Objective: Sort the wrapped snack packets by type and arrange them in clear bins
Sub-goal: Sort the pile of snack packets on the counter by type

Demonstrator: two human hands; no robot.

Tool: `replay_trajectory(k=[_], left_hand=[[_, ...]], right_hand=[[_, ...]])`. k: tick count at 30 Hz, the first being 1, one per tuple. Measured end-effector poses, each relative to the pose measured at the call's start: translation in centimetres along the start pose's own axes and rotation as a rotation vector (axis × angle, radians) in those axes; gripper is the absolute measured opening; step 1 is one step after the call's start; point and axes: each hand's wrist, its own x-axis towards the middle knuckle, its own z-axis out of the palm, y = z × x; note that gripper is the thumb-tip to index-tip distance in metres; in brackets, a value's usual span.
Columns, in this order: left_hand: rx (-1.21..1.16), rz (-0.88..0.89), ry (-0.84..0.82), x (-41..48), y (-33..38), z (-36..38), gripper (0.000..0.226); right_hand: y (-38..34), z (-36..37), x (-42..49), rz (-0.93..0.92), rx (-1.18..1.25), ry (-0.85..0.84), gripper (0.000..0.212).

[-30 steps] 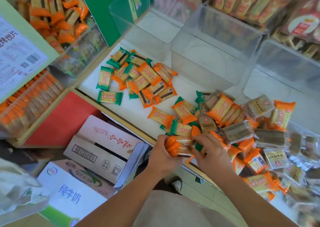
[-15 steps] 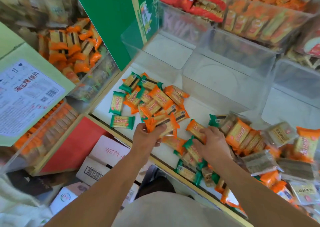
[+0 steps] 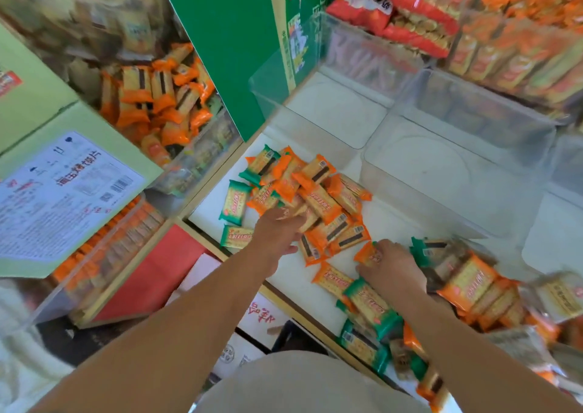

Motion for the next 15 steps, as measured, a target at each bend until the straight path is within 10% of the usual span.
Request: replay_trajectory(k=[5, 15], left_hand=[[0.142, 0.027, -0.049, -3.1, -4.7, 1.0, 0.014], [0.157, 0.073, 0.007, -4.1, -8.4, 1.0, 0.008]], right_hand=[[-0.1, -0.6, -0.3, -0.03, -0.047, 0.007, 0.059], [-13.0, -9.1, -0.4, -0.101, 0.754, 0.169, 0.032]])
